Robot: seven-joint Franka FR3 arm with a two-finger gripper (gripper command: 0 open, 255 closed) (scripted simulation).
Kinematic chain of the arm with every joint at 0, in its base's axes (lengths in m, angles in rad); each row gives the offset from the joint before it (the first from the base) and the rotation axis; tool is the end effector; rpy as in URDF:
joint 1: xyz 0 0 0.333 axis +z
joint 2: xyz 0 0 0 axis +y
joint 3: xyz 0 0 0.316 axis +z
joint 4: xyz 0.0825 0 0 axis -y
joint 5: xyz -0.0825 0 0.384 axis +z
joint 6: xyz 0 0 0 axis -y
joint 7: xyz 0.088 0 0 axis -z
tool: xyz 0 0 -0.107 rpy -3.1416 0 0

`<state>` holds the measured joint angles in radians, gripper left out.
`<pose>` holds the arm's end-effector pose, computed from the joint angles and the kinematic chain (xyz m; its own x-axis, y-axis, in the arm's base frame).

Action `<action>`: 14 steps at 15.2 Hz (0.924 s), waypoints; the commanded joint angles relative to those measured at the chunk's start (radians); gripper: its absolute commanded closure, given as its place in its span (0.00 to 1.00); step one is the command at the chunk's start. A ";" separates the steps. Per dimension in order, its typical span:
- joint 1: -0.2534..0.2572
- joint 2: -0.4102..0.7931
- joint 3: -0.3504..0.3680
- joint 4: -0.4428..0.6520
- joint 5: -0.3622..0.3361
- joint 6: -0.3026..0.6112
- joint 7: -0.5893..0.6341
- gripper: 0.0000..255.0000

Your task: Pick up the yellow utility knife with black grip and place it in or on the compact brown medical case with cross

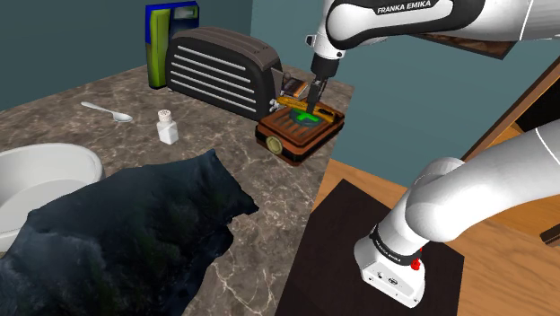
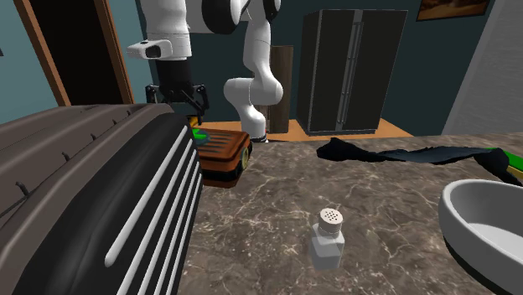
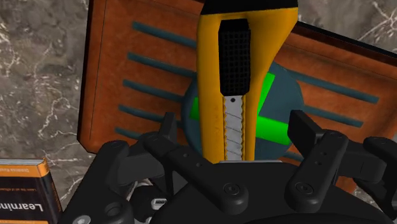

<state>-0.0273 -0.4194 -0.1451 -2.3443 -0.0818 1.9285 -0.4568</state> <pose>0.4167 -0.0824 0.4907 0.9475 0.3197 -0.0076 0.3198 -0.9474 0.0160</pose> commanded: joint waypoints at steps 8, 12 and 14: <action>0.003 -0.013 0.008 0.116 0.005 -0.130 -0.001 0.00; 0.003 -0.013 0.008 0.116 0.005 -0.130 -0.001 0.00; 0.003 -0.013 0.008 0.116 0.005 -0.129 -0.001 0.00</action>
